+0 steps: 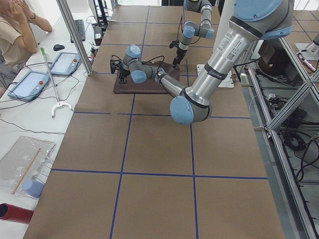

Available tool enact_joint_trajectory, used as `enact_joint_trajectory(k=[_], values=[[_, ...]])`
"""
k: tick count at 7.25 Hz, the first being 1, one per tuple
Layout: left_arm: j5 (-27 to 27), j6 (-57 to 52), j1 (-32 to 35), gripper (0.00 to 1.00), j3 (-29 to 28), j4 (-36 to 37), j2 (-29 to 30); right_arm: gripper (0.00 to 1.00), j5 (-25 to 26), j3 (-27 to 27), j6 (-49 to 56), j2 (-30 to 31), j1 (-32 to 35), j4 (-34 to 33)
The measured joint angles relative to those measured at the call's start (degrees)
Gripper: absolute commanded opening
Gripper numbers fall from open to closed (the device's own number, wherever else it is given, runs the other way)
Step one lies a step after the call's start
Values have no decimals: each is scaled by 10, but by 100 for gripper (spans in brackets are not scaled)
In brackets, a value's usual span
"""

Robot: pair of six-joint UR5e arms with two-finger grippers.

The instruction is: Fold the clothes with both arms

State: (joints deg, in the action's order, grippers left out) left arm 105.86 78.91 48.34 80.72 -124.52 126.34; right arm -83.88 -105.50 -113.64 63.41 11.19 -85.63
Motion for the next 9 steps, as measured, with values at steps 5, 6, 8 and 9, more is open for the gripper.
enact_joint_trajectory(k=[5,6,8,9], values=[[0,-2,0,47,22,1,-20,64,0,8,0,-2,10,-1],[0,-2,0,47,23,1,-20,59,0,12,0,-3,11,-1],[0,-2,0,47,23,1,-21,0,0,18,0,-6,12,-1],[0,-2,0,47,23,1,-21,0,0,20,0,-8,12,-1]])
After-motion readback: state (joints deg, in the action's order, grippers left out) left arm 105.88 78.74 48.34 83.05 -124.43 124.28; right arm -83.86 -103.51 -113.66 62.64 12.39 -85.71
